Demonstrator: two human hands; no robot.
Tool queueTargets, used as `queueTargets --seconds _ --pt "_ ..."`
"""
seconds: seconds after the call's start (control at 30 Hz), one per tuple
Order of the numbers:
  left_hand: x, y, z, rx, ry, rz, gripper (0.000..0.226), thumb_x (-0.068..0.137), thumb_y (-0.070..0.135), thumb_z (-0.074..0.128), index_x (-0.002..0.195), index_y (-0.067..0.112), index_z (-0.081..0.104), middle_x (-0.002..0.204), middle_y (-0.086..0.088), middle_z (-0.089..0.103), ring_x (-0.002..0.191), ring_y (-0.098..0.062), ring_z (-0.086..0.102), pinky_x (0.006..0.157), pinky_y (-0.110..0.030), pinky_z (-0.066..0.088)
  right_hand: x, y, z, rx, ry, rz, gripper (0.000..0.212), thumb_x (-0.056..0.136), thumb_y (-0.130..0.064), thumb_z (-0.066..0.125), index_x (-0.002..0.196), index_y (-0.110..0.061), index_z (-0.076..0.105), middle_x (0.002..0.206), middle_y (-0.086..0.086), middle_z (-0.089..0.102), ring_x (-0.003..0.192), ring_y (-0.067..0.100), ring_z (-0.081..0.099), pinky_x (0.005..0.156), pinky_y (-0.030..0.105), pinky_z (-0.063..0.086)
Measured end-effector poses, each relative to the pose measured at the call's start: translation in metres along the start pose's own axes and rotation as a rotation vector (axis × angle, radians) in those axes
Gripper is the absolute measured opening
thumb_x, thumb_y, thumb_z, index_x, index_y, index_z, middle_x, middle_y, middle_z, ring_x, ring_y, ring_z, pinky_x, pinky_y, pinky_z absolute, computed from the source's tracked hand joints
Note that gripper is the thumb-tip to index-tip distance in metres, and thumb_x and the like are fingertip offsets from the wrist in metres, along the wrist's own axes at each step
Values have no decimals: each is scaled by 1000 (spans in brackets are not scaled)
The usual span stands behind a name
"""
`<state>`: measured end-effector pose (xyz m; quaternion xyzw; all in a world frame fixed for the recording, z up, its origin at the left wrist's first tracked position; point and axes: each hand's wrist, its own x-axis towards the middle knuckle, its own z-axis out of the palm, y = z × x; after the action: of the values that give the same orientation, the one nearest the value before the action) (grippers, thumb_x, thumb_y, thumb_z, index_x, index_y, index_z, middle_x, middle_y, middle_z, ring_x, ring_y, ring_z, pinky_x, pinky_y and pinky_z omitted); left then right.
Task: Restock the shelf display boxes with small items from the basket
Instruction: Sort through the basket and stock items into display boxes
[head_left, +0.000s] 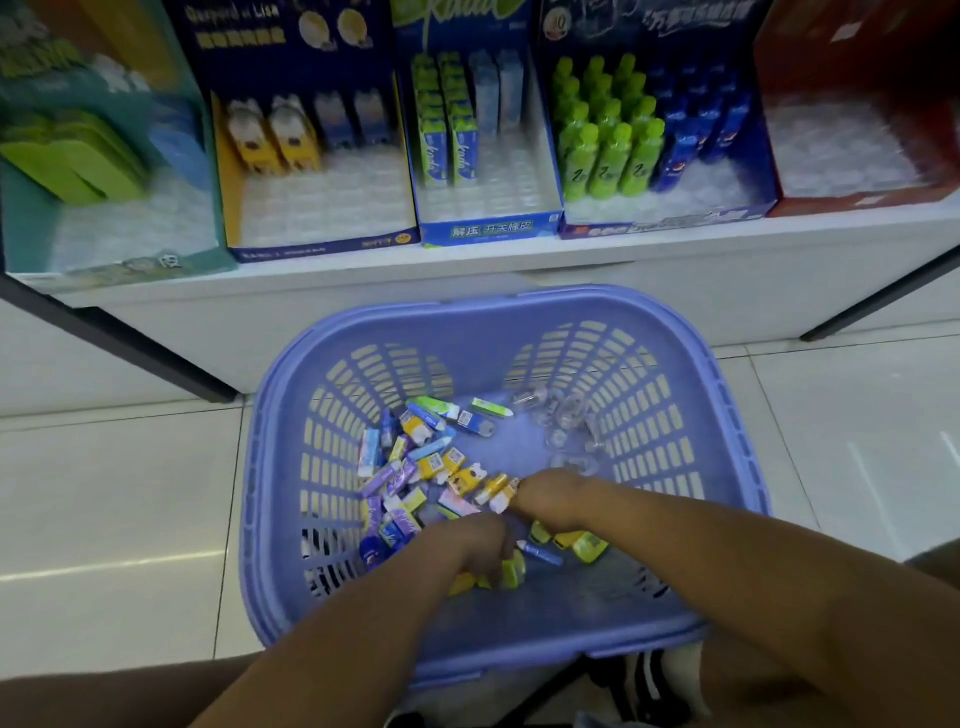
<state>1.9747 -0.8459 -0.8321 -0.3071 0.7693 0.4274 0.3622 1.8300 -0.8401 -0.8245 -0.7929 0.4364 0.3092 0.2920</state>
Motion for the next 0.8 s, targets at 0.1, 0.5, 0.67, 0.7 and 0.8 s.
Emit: queueTargets --seconds 0.1,0.5,0.67,0.7,0.8 --pt "1 -4 0 -82 38 -14 37 80 17 73 113 9 61 122 -11 59 109 -27 56 78 -26 40 -1 3 3 -28 3 38 26 88 0 50 112 0 58 118 19 59 109 35 58 84 41 47" --pt "-69 -5 -106 -1349 155 192 11 97 11 48 89 10 56 70 0 66 64 -10 65 70 -26 55 -54 49 -102 1001 125 92 14 85 -8 66 85 -11 52 66 3 50 50 7 48 51 21 37" --pt "-124 -2 -157 -1562 122 474 26 85 21 41 97 6 58 66 -1 58 53 -10 52 51 -19 46 -102 53 -165 1324 375 -96 15 87 -3 60 97 -15 61 75 2 58 56 6 44 48 17 30" --pt "-133 0 -165 -1571 140 532 29 82 23 40 97 6 57 63 0 53 50 -9 47 48 -18 43 -109 51 -175 1422 428 -148 19 88 2 54 100 -11 60 80 5 63 56 5 47 47 15 31" --pt "-154 6 -182 -1555 219 671 37 86 40 41 92 9 58 58 4 42 45 -7 35 40 -17 33 -127 42 -201 1672 594 -298 21 82 5 54 100 -3 62 79 8 63 59 10 47 48 16 36"
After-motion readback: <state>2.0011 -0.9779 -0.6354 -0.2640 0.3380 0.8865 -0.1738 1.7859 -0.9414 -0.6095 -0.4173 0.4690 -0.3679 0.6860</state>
